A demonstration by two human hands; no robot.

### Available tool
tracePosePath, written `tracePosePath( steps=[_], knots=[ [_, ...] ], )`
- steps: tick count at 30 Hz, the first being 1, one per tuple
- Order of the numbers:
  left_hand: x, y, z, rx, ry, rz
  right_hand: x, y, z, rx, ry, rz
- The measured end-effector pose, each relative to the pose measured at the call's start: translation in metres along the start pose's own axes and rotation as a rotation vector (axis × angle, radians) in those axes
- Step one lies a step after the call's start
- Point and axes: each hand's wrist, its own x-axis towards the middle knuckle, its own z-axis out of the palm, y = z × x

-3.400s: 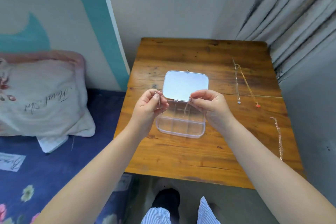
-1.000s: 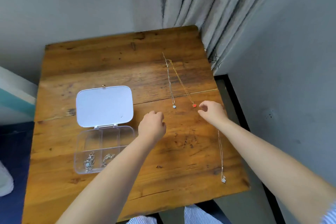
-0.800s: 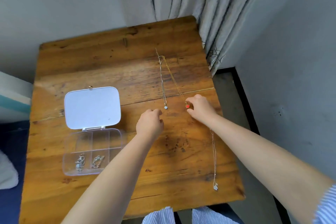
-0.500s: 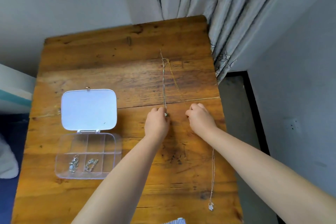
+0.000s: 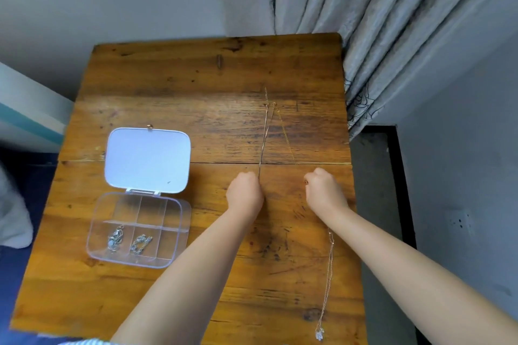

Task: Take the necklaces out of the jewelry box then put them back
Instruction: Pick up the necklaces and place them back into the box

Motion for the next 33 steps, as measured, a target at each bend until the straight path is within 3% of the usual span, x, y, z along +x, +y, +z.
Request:
tracePosePath(
  steps=[6,15,20,24,27,33],
  knots=[
    [-0.033,-0.032,-0.02,-0.373,-0.076,0.085,-0.011,-0.02,-0.016,0.282,-0.074,0.284],
    [-0.099,-0.109,-0.089,-1.173,-0.043,0.11,-0.059,-0.111,-0.072,0.769,0.009,0.043],
    [-0.119,-0.158,-0.13,-1.249,-0.032,0.229,-0.097,-0.171,-0.065,0.849,0.12,-0.005],
    [-0.129,-0.205,-0.164,-1.283,-0.104,0.37,-0.13,-0.223,-0.05,0.8,0.338,-0.015],
    [-0.134,-0.242,-0.187,-1.278,-0.134,0.466,-0.149,-0.261,-0.037,0.895,0.447,-0.007],
    [-0.129,-0.292,-0.213,-1.249,-0.169,0.539,-0.159,-0.329,-0.021,1.075,0.41,0.007]
  ],
)
